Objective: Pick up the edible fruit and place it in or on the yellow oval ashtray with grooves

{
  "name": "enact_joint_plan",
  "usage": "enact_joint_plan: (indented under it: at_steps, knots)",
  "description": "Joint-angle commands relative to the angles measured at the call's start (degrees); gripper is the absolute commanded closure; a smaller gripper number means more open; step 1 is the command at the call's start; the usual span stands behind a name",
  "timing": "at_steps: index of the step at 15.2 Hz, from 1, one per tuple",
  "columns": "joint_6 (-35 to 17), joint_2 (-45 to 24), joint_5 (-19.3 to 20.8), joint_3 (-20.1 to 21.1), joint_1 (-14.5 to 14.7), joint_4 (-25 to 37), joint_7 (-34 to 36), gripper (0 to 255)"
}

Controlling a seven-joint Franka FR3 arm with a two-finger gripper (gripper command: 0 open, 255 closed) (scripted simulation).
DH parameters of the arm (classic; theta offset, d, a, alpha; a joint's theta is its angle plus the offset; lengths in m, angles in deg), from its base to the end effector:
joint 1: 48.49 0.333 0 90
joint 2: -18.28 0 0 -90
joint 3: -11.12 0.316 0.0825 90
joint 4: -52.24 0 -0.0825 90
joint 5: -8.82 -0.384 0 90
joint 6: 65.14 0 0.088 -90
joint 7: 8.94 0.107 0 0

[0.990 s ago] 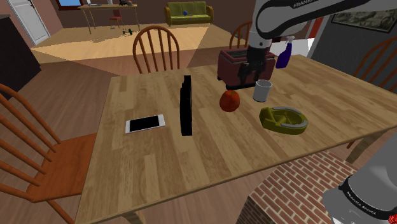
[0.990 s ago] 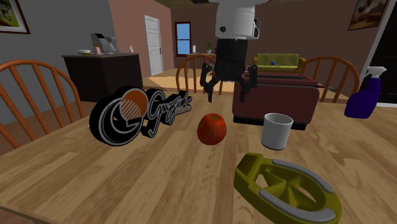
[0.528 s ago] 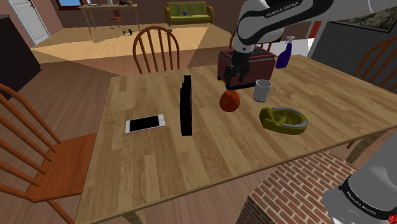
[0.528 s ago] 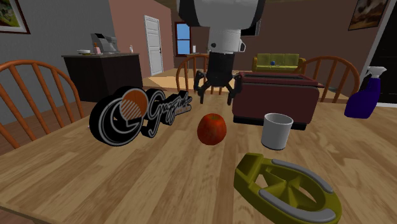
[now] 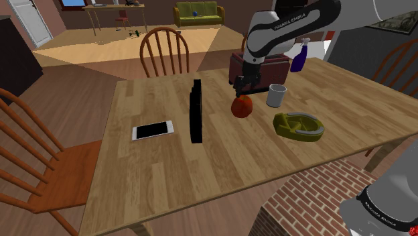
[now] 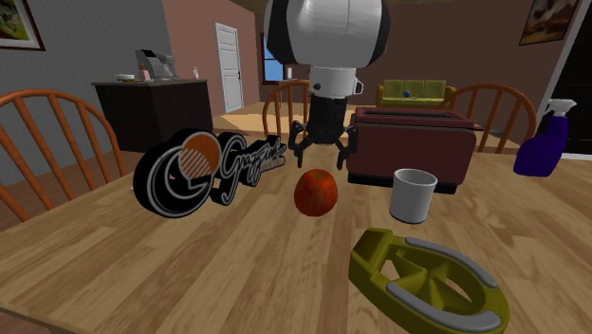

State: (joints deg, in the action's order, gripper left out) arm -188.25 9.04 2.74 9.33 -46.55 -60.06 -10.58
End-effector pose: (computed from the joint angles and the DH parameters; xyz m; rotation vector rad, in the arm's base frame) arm 0.5936 0.0065 0.3968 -3.0568 0.0383 -0.0439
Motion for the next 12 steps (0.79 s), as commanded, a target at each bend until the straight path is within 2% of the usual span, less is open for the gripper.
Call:
enact_joint_plan:
  at_steps: [1, 5, 6, 12]
  knots:
    - [-0.15, -0.08, -0.01, 0.01, 0.01, -0.04, -0.01, 0]
    - [-0.14, -0.08, -0.01, 0.01, 0.01, -0.04, -0.01, 0]
    - [-0.14, -0.08, -0.01, 0.01, 0.01, -0.04, -0.01, 255]
    - [-0.12, -0.1, -0.01, 0.01, 0.01, 0.01, 0.0, 255]
